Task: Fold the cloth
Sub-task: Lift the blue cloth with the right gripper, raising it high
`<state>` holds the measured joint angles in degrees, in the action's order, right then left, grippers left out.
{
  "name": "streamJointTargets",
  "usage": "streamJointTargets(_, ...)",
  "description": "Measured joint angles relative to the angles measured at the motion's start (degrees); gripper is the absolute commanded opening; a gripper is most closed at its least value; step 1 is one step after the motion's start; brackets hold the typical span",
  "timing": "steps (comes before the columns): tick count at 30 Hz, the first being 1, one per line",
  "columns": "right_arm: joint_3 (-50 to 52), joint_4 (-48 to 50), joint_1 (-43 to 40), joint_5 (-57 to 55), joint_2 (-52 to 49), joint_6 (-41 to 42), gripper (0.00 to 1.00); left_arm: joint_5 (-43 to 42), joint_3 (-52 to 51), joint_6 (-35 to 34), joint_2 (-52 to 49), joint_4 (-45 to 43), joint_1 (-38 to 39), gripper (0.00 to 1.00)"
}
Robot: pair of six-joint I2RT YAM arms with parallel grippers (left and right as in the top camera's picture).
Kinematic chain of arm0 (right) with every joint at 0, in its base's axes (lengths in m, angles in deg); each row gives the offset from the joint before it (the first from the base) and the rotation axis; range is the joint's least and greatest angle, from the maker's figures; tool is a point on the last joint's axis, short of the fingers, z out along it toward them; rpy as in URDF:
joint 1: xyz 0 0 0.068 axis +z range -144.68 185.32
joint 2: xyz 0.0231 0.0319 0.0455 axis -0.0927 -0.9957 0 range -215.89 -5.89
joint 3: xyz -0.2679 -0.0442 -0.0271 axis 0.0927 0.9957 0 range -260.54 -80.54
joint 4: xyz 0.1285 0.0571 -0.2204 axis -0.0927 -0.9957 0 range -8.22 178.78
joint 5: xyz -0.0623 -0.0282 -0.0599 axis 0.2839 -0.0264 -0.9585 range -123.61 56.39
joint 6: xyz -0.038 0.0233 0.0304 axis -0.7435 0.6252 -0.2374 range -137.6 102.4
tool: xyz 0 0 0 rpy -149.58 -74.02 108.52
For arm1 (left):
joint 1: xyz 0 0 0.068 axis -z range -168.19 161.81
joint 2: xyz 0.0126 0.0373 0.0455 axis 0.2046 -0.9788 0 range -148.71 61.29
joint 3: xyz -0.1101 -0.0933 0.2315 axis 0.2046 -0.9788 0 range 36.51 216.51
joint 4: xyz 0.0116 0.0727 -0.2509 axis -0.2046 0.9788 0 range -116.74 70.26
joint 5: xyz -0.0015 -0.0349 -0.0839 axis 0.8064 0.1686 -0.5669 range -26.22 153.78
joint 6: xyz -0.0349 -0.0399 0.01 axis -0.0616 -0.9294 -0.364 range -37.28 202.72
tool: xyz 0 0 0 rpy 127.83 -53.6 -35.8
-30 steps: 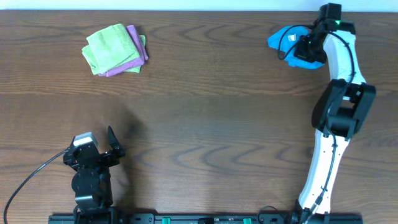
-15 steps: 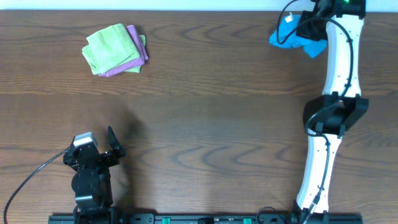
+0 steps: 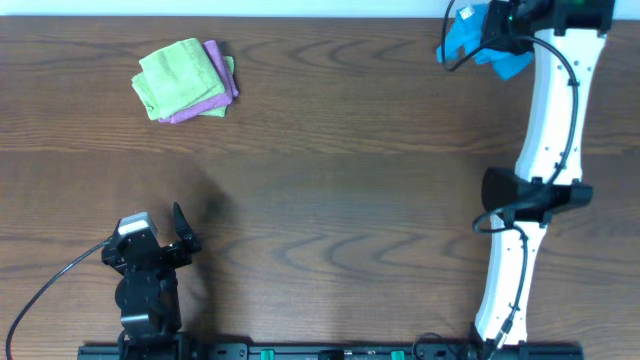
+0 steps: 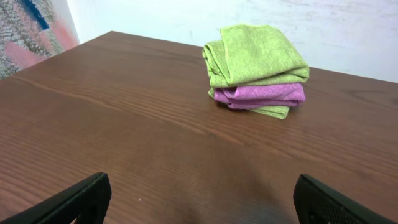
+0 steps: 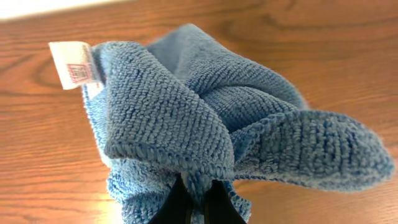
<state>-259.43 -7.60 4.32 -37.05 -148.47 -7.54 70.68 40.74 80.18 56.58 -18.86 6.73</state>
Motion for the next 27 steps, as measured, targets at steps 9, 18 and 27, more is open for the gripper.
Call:
streamJointTargets(9, -0.4, -0.7, 2.8, -1.6, 8.6, 0.0, 0.02, 0.0, 0.0, 0.0, 0.0, 0.0, 0.0, 0.95)
streamJointTargets(18, -0.4, -0.3, 5.9, -3.6, 8.7, 0.0, 0.02, 0.0, 0.0, 0.0, 0.0, 0.0, 0.0, 0.95)
streamJointTargets(27, 0.0, 2.9, 6.1, -2.9, 9.5, -0.1, 0.01, 0.0, 0.0, 0.0, 0.0, 0.0, 0.0, 0.95)
